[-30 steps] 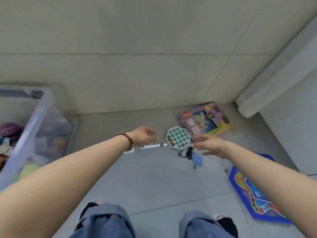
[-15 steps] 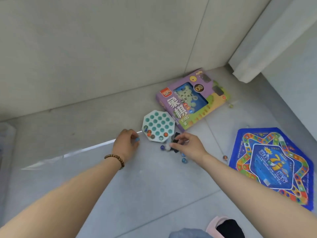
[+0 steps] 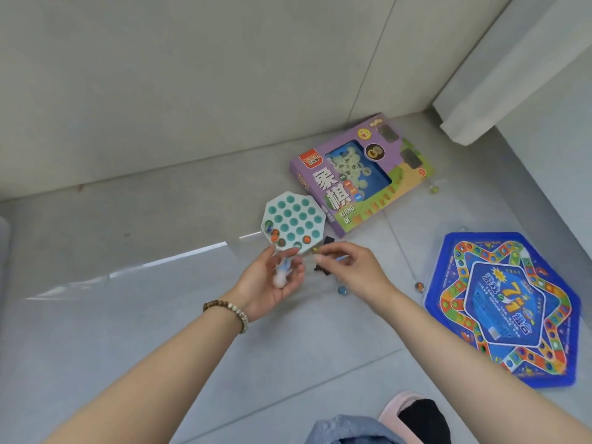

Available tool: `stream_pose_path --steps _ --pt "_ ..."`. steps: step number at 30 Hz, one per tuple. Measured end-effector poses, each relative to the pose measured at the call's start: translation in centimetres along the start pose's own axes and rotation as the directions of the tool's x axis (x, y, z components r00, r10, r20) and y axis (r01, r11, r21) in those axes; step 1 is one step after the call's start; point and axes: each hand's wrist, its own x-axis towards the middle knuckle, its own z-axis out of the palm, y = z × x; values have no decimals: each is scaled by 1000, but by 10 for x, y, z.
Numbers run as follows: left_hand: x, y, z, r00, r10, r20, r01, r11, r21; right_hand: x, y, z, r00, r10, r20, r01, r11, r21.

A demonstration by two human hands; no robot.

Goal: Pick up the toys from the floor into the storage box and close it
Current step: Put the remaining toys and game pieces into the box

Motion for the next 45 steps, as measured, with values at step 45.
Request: stream_pose_path --steps 45 --pt "6 -2 -16 971 216 -105 -161 911 380 31 25 31 969 -130 -211 14 878 -479"
